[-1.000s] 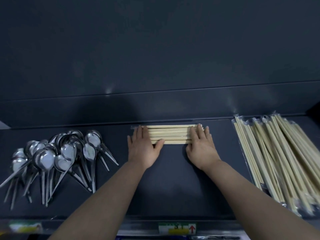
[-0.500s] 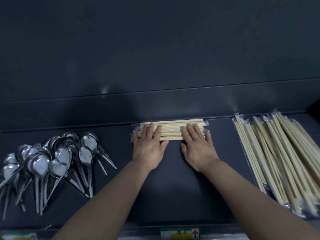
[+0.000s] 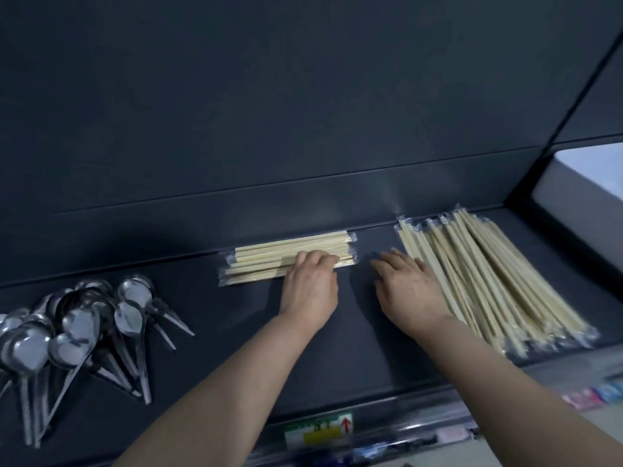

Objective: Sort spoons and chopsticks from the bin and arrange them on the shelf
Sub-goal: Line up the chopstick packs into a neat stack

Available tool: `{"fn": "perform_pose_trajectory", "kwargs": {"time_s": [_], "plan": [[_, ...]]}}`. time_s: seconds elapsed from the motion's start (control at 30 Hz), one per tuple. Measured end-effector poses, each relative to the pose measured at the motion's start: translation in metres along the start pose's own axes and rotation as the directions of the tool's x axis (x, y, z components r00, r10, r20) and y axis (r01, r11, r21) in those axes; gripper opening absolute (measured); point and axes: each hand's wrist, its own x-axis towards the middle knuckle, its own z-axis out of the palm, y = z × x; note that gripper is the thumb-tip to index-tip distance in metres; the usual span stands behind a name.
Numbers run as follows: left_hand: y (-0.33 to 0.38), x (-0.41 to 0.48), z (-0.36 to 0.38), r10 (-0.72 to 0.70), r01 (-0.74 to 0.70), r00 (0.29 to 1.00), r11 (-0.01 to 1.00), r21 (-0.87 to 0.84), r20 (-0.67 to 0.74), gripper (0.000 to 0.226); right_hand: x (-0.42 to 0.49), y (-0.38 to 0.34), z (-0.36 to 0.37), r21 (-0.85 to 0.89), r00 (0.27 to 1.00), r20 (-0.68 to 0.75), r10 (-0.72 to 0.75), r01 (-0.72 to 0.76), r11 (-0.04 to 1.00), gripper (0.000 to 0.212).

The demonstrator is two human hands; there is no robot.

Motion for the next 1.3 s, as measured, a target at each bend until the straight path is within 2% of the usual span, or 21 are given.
{"fn": "perform_pose_trajectory", "kwargs": {"time_s": [0.07,0.2,0.3,0.37,0.5,0.57,0.63,0.8,0.87,1.0,1.1,1.2,1.3], "plan": [[0.025,0.007,0.004,0.000,0.004,0.999,0.996,-0.085,0.044,0.033,-0.008,0.021,-0.010,-0.024,0.999,-0.034,0.043,-0.044,0.999,0.041],[0.080,0.028,0.017,-0.146,0.190,0.975,0.940,-0.285,0.168,0.029,-0.023,0.073,-0.032,-0.066,0.994,-0.010,0.111,-0.112,0.992,0.048],[0.118,0.041,0.031,-0.262,0.344,0.926,0.883,-0.319,0.273,0.003,-0.032,0.114,-0.043,-0.080,0.990,-0.007,0.139,-0.139,0.987,0.053],[0.138,0.048,0.041,-0.331,0.416,0.897,0.859,-0.300,0.294,0.023,-0.034,0.134,-0.047,-0.078,0.989,-0.008,0.147,-0.147,0.986,0.053],[0.172,0.059,0.046,-0.442,0.505,0.852,0.834,-0.222,0.281,0.035,-0.037,0.167,-0.050,-0.032,0.991,0.011,0.132,-0.131,0.991,0.046],[0.183,0.064,0.049,-0.471,0.547,0.827,0.799,-0.248,0.306,0.040,-0.036,0.178,-0.049,0.020,0.994,0.064,0.091,-0.093,0.996,0.039],[0.195,0.067,0.055,-0.490,0.593,0.800,0.732,-0.335,0.347,0.043,-0.036,0.184,-0.046,0.058,0.992,0.123,0.037,-0.045,0.997,0.042],[0.220,0.072,0.063,-0.521,0.661,0.746,0.656,-0.365,0.414,0.047,-0.035,0.195,-0.043,0.056,0.990,0.136,-0.021,0.014,0.998,0.048],[0.222,0.073,0.065,-0.535,0.699,0.714,0.590,-0.405,0.452,0.045,-0.037,0.199,-0.043,0.041,0.990,0.136,-0.026,0.021,0.999,0.050],[0.217,0.074,0.063,-0.589,0.735,0.676,0.494,-0.464,0.443,0.041,-0.038,0.203,-0.042,0.028,0.993,0.121,-0.009,0.006,1.000,0.045],[0.210,0.071,0.059,-0.609,0.752,0.654,0.459,-0.473,0.449,0.049,-0.037,0.202,-0.045,0.032,0.992,0.124,-0.013,0.009,0.999,0.040],[0.206,0.068,0.057,-0.618,0.749,0.649,0.420,-0.512,0.444,0.043,-0.036,0.197,-0.050,0.020,0.991,0.136,0.002,-0.005,1.000,0.038],[0.203,0.067,0.055,-0.620,0.709,0.682,0.432,-0.557,0.387,0.033,-0.035,0.192,-0.052,-0.003,0.994,0.110,0.017,-0.017,1.000,0.039]]}}
